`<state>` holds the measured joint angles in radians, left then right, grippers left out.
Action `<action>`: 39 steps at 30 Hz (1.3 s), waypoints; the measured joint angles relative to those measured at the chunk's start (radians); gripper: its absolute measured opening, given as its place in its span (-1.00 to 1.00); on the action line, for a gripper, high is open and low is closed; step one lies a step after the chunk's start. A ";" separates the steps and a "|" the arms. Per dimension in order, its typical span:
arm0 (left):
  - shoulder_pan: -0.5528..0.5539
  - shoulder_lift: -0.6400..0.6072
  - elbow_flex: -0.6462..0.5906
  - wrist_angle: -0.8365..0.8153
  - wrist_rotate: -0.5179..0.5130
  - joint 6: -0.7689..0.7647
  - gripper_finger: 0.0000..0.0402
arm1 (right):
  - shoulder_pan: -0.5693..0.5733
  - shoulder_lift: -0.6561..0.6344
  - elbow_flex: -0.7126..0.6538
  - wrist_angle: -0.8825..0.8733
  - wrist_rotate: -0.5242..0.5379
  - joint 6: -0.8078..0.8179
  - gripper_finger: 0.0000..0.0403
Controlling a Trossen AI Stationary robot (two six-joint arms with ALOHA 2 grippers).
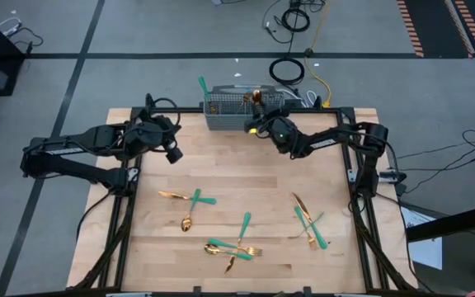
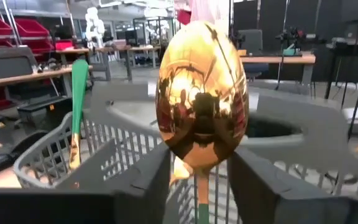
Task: Sort silverware
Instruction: Put the green spoon into the gray silverware organizer, then put the green fork into the gray silverware organizer
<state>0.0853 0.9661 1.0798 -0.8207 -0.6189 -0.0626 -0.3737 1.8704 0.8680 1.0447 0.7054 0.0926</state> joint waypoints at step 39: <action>0.000 0.000 0.000 -0.005 0.013 0.071 -0.92 | 0.111 -0.339 0.024 -0.583 -0.079 0.121 0.42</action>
<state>0.0850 0.9657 1.0798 -0.8261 -0.6056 0.0081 -0.2622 1.5314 0.8921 0.4622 0.6267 0.2138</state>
